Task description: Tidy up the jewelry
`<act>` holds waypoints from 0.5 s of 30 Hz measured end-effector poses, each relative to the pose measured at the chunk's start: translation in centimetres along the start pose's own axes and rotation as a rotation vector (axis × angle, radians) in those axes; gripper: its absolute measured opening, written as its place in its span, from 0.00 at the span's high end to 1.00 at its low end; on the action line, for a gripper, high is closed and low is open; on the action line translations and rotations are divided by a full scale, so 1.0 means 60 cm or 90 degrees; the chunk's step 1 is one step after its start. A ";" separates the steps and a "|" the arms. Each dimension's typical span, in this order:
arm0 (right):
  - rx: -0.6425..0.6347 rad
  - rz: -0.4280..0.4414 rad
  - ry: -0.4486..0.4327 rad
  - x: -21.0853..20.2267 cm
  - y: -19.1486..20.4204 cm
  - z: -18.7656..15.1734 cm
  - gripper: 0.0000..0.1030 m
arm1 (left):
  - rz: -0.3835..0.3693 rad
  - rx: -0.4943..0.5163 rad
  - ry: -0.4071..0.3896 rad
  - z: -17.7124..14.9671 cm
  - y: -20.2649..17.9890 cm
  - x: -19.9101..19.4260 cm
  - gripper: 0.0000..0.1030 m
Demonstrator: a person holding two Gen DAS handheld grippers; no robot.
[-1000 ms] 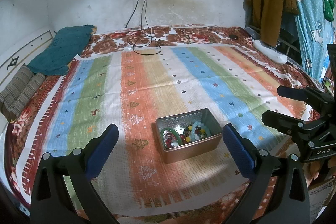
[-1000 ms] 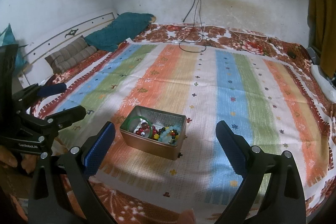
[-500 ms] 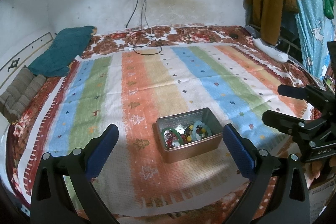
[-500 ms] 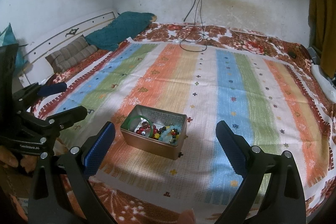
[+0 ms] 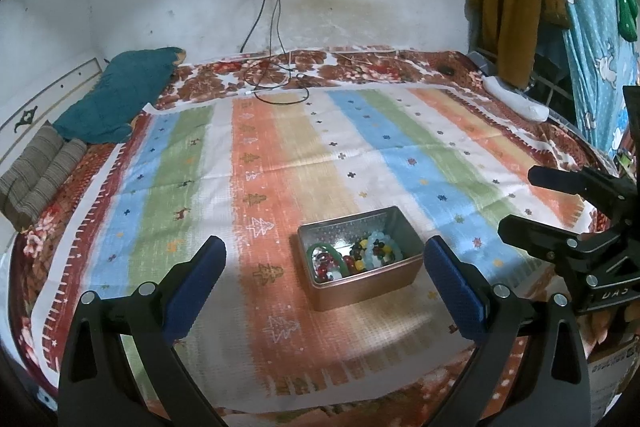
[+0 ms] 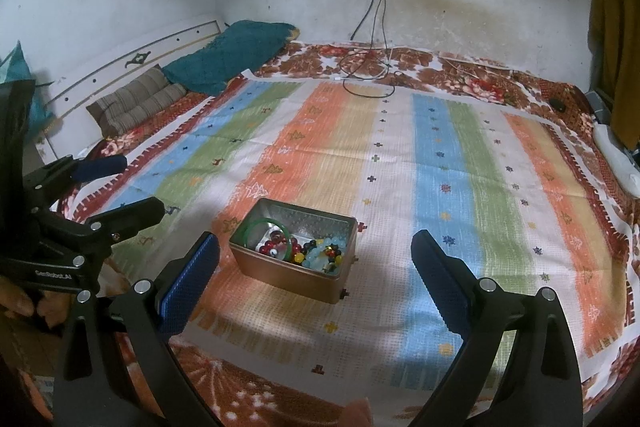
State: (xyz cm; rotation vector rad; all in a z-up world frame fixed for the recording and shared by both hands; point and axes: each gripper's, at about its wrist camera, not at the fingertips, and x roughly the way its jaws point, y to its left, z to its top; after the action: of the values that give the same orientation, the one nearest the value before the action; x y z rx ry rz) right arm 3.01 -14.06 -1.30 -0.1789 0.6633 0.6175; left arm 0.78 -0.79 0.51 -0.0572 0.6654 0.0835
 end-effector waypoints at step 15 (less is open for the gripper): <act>0.001 0.000 0.000 0.000 0.000 0.002 0.05 | 0.000 -0.001 0.000 0.000 0.000 0.000 0.06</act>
State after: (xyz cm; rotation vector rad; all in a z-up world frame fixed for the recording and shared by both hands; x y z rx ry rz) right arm 3.05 -14.02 -1.22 -0.1780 0.6638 0.6178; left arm 0.77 -0.82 0.52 -0.0588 0.6648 0.0834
